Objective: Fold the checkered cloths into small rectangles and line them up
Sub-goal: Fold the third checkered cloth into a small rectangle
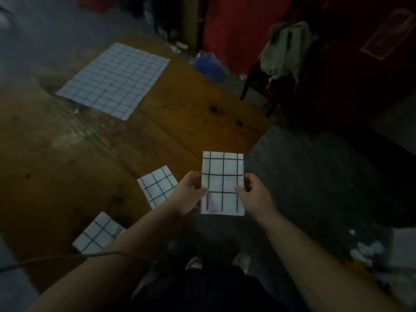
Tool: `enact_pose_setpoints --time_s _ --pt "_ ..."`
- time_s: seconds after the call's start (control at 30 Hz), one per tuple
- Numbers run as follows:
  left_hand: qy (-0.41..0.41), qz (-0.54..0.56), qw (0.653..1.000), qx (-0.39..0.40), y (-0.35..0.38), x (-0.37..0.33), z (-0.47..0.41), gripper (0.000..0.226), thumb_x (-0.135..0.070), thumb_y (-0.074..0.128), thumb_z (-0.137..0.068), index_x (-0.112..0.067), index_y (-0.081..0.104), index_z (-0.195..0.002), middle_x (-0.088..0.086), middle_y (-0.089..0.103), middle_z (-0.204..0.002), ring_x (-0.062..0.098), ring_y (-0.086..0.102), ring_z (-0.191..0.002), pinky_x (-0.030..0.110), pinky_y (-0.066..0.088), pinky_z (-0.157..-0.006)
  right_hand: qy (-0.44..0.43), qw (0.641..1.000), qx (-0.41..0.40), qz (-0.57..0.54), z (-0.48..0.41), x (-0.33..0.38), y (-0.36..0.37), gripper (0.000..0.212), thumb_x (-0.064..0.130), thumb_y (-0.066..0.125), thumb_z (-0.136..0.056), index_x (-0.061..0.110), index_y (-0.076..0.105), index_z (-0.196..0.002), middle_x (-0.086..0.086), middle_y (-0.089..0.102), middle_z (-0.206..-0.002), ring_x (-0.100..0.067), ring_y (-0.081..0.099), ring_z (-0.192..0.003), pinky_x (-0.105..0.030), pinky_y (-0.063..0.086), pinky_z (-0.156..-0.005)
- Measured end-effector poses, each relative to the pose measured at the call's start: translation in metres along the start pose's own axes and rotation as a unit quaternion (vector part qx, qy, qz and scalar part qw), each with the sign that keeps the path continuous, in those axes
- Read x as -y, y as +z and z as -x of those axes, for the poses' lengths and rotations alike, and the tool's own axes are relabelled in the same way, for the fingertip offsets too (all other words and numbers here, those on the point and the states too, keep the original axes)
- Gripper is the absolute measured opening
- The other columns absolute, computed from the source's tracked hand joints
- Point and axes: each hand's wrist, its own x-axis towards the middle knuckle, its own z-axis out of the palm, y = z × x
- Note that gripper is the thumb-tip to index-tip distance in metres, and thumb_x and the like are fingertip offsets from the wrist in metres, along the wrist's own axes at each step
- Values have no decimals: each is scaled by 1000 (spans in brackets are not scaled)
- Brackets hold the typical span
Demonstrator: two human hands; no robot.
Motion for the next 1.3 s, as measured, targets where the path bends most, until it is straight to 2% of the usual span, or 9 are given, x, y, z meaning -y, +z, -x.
enact_pose_setpoints --time_s 0.07,0.23,0.43,0.6,0.83,1.0,1.17,1.23,1.3 --pt "-21 -14 999 -39 -2 1 -19 45 -22 70 -94 -34 50 -133 -3 67 -117 20 73 -97 43 64 -80 -2 999 34 -3 -34 2 1 32 20 58 -101 27 51 -131 7 64 -113 -1 62 -86 -21 50 -64" --pt "-71 75 984 -144 5 -3 -63 42 -18 70 -93 -32 52 -129 -7 64 -117 14 68 -99 26 58 -63 -18 990 136 13 -119 8 6 29 16 56 -101 30 47 -124 9 58 -105 -5 62 -87 -24 52 -64" --pt "-128 139 946 -263 20 -9 -108 45 -17 70 -94 -28 51 -132 -8 62 -116 9 62 -96 27 57 -68 -26 964 252 79 -209 22 17 26 16 58 -100 34 46 -115 10 58 -104 -9 61 -88 -29 54 -67" --pt "-190 181 912 -316 29 -6 -135 46 -16 70 -94 -24 51 -135 -7 63 -112 10 64 -95 34 60 -77 -15 944 307 122 -250 26 32 28 17 57 -101 30 47 -124 11 56 -100 -7 61 -84 -27 52 -60" --pt "-222 199 899 -322 31 3 -143 58 -14 72 -92 -22 45 -143 -3 58 -119 22 61 -113 47 58 -96 -14 934 321 156 -265 20 45 44 20 57 -100 21 44 -142 1 56 -120 -14 58 -96 -26 49 -62" --pt "-208 213 899 -320 35 2 -133 66 -12 68 -94 -23 37 -152 6 53 -143 22 58 -117 48 56 -99 -46 923 331 193 -265 21 39 47 15 58 -99 19 44 -143 6 52 -112 -2 51 -81 -23 44 -61" --pt "-199 113 912 -339 38 -6 -112 69 -19 67 -96 -25 32 -156 6 50 -150 26 52 -134 47 51 -106 -96 909 333 233 -253 32 27 49 17 61 -97 20 44 -143 0 54 -126 -5 53 -87 -27 51 -69" --pt "-195 37 916 -349 41 -10 -99 67 -20 64 -98 -25 32 -157 5 47 -154 24 50 -137 42 50 -106 -130 900 334 247 -243 38 24 52 16 59 -97 22 42 -146 -2 51 -136 -11 57 -99 -27 53 -69" --pt "-189 -42 915 -355 43 -14 -81 66 -20 62 -99 -27 32 -157 3 46 -155 21 49 -138 40 48 -106 -172 885 344 262 -227 44 25 53 17 57 -98 24 40 -147 -2 48 -143 -19 56 -116 -35 58 -82"
